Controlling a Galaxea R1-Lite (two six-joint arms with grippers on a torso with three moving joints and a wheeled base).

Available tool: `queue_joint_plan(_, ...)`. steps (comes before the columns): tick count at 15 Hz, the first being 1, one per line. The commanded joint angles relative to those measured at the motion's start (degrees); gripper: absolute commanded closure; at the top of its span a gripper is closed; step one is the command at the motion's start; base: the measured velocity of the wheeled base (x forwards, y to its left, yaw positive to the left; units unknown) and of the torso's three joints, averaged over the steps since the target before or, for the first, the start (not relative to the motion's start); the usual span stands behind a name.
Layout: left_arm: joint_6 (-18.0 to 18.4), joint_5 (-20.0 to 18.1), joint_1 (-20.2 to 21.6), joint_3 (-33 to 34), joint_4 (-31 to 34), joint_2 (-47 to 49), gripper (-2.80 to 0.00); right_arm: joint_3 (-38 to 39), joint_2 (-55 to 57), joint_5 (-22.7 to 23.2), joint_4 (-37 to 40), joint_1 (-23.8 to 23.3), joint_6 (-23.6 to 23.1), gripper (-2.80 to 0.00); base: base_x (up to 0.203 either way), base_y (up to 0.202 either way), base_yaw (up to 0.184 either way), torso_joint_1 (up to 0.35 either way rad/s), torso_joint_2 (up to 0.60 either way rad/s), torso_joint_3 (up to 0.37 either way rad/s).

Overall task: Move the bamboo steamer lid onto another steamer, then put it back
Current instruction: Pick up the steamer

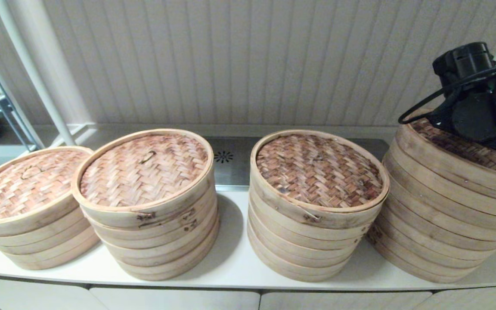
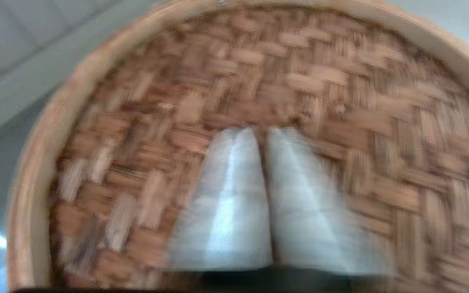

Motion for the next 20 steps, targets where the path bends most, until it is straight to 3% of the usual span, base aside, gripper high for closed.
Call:
queue_joint_plan(1,0.04,0.0,0.0,1.85,-0.06,0.0,0.0,0.04,0.7,-0.18,-0.54,-0.07,0.08,0.0,0.0,0.0,0.0,0.0,0.0,0.0)
queue_joint_plan(20,0.29,0.0,0.0,1.67,0.47,0.02,0.0,-4.44,-2.12,-0.84,-1.18,0.38,-3.81,0.0,0.0,0.0,0.0,0.0,0.0,0.0)
